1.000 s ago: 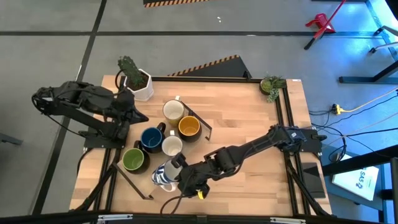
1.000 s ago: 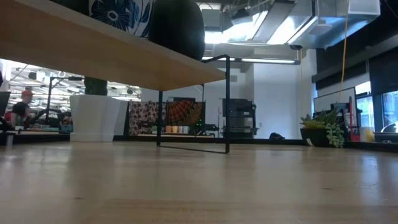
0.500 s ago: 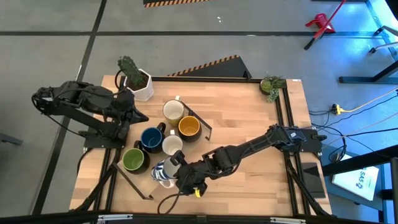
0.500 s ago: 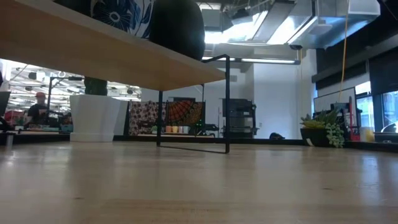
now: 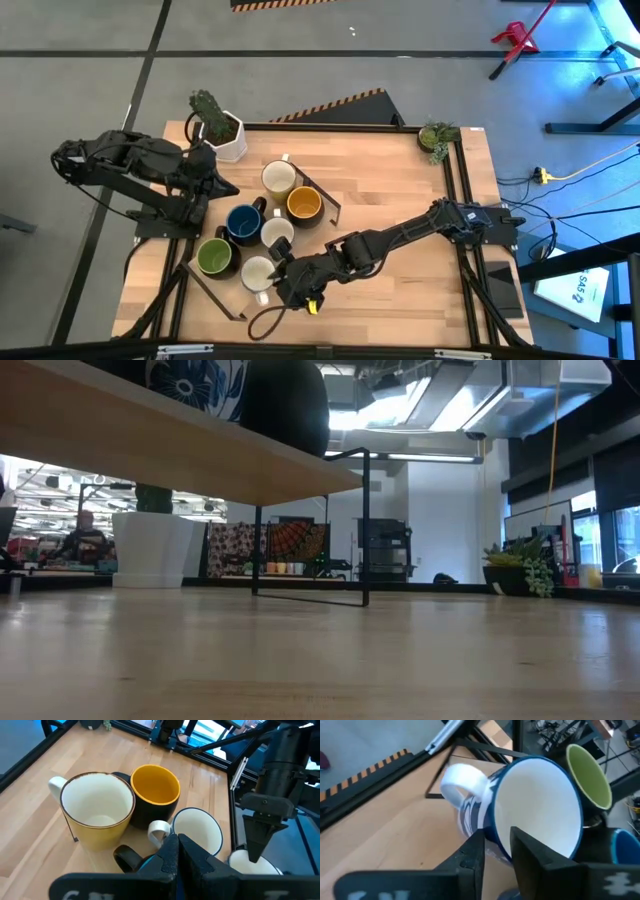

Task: Place coffee mugs
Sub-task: Put the blue white mug on the shelf, then return to Home Position

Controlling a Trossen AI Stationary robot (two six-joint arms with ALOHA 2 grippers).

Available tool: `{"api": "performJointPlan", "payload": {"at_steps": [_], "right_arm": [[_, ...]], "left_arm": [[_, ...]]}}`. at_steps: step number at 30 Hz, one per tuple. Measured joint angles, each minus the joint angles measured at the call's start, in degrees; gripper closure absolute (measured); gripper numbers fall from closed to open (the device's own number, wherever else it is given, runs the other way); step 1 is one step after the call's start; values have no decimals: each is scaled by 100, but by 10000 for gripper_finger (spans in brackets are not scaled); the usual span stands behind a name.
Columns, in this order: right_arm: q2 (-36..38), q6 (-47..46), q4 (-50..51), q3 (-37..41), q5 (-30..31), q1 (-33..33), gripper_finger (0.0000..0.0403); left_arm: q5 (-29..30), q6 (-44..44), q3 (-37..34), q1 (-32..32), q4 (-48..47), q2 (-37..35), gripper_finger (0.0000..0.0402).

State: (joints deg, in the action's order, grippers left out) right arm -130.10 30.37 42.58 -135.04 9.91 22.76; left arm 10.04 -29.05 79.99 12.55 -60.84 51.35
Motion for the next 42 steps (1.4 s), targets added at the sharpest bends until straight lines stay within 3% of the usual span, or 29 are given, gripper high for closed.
{"api": "performJointPlan", "payload": {"at_steps": [15, 23, 29, 32, 36, 42], "right_arm": [[0, 1, -366, 0, 63, -115, 324], [265, -276, -348, 7, 413, 17, 324], [574, -780, -332, 4, -63, 27, 324], [846, -763, -361, 11, -413, 97, 324], [1540, -739, -232, 11, -210, 149, 324], [2828, 81, 363, -7, 614, 110, 324]], "left_arm": [[130, 131, -4, -1, 0, -2, 402], [-15, 218, 89, 1, 16, -4, 402], [-66, 218, 511, 1, 498, -9, 402], [-645, 384, 610, 45, 1407, -34, 402], [-1565, 1040, 858, 200, 2572, -110, 401], [-2044, 2397, 1298, 250, 2559, -363, 401]]}}
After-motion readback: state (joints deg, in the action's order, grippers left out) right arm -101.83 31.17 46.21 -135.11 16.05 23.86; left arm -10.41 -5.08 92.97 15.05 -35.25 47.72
